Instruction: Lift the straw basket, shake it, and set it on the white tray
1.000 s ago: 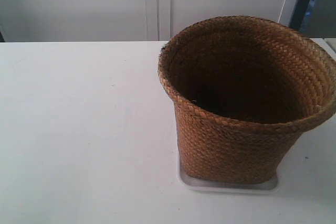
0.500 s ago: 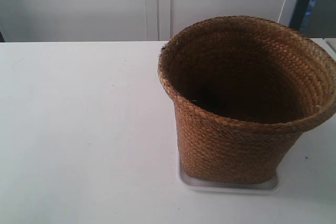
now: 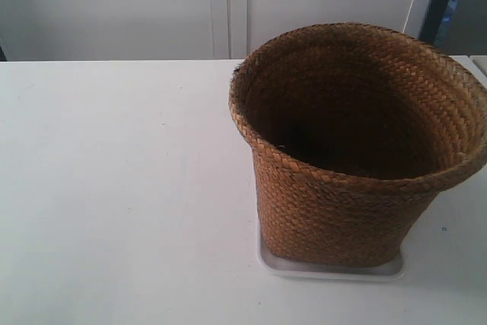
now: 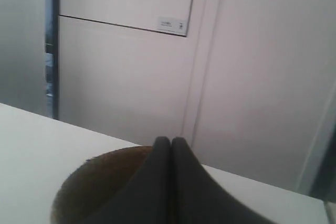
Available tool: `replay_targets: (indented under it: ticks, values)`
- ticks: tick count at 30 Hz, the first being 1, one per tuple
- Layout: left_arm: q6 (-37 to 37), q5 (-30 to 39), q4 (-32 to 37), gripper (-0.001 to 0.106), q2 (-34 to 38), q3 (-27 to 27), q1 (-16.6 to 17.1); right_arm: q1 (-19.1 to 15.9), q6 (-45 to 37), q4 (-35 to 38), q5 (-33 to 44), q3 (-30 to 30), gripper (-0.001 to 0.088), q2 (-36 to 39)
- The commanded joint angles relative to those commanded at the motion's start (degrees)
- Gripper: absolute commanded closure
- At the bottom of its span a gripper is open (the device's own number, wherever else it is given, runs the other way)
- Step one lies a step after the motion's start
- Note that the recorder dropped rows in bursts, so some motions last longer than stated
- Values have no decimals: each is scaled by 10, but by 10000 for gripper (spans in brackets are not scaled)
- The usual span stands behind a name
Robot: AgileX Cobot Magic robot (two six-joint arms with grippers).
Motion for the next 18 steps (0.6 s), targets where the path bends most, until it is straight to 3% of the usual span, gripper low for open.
replay_targets:
  ticks: [4, 9, 18]
  values:
    - [0, 0, 0, 1053, 0, 0, 0, -47, 44, -62, 13, 38, 868, 0]
    - [0, 0, 0, 1053, 0, 0, 0, -67, 44, -104, 7, 123, 868, 0]
    - [0, 0, 0, 1053, 0, 0, 0, -67, 44, -112, -172, 292, 868, -1]
